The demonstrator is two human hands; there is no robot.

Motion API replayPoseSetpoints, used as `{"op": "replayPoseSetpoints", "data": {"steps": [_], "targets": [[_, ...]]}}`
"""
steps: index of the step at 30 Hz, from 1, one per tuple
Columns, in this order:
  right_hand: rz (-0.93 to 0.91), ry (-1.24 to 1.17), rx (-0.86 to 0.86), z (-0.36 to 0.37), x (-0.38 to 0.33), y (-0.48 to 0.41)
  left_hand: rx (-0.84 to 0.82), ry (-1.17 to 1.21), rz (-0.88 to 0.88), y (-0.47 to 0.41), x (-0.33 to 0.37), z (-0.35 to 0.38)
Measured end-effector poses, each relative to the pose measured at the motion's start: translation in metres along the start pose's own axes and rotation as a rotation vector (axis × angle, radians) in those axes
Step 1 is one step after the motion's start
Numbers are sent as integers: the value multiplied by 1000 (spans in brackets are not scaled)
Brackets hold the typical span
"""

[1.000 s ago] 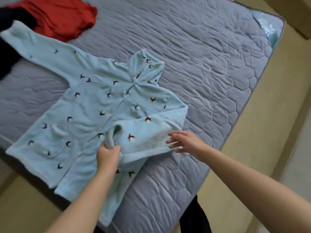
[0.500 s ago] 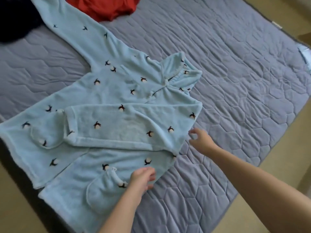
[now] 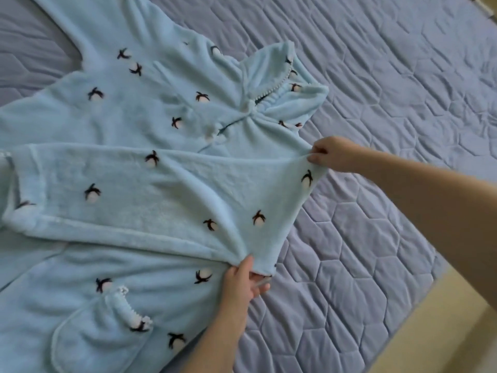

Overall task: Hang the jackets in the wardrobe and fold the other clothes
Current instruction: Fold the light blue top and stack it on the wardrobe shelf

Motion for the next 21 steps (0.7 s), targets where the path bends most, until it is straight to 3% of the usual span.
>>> {"op": "replayPoseSetpoints", "data": {"steps": [4,6,13,15,17,19,21], "targets": [[122,97,256,19,-17,14,-81,204,-78,0,11,-4],[108,111,385,29,-41,32,-18,345,7,4,38,-29],[-49,-21,224,105,-142,73,417,389,404,36,157,-184],[-72,-90,205,120,-163,72,604,235,531,51,200,-225],[-53,-125,212,132,-171,67,740,-138,616,62,240,-253],[-20,-118,216,145,-172,59,755,-529,655,62,267,-263],[-4,-115,211,154,-172,51,703,-703,683,56,284,-267]]}}
Point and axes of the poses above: each hand's wrist, its own y-axis away from the middle knuckle, its own z-axis out of the palm, x = y × z, the point moved 9 cm from there along -y, towards the middle knuckle, and after that the axes turned 3 degrees about -x, right-handed, at the moved point
